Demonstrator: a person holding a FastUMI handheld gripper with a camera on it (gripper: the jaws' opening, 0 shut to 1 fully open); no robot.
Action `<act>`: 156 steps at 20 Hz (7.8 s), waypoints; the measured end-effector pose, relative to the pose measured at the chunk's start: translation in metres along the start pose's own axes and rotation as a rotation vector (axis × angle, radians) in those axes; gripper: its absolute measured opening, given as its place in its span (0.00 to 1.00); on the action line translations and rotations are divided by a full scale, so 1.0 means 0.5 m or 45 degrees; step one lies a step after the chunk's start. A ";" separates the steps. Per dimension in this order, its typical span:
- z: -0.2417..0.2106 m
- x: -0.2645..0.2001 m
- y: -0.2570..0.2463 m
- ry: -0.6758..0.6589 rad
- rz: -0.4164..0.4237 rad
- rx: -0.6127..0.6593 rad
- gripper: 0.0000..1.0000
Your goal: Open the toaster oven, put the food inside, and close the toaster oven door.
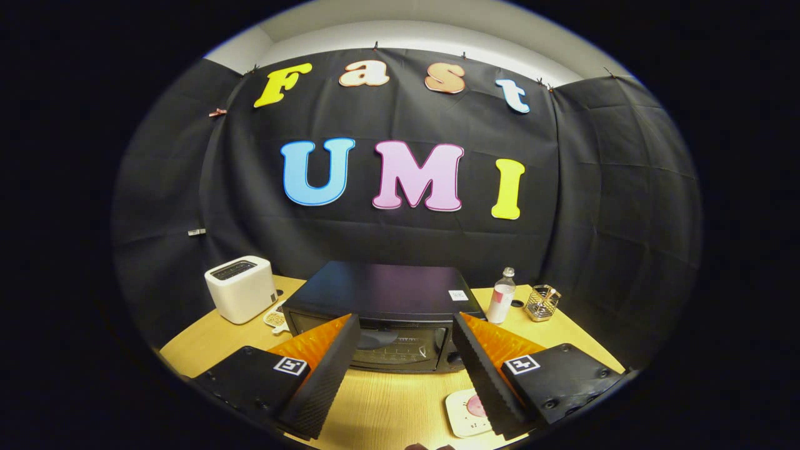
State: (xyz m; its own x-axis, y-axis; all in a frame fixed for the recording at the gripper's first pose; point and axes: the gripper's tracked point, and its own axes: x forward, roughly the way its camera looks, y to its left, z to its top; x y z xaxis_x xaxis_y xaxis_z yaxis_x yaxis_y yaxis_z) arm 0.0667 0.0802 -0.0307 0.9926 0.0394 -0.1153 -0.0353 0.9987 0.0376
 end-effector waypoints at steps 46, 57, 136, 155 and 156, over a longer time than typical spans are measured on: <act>-0.436 -0.024 0.114 0.692 0.149 0.026 0.98; -0.303 -0.065 -0.044 0.571 0.114 0.083 0.98; -0.277 -0.166 -0.195 0.800 0.003 0.872 0.06; -0.261 0.118 0.000 0.578 0.029 0.867 0.06; -0.264 0.130 0.000 0.575 0.014 0.879 0.06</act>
State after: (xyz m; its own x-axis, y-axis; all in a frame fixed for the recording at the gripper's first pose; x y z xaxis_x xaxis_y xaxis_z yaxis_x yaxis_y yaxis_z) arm 0.1160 0.0873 -0.1691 0.8448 0.2060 -0.4938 0.1808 0.7587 0.6258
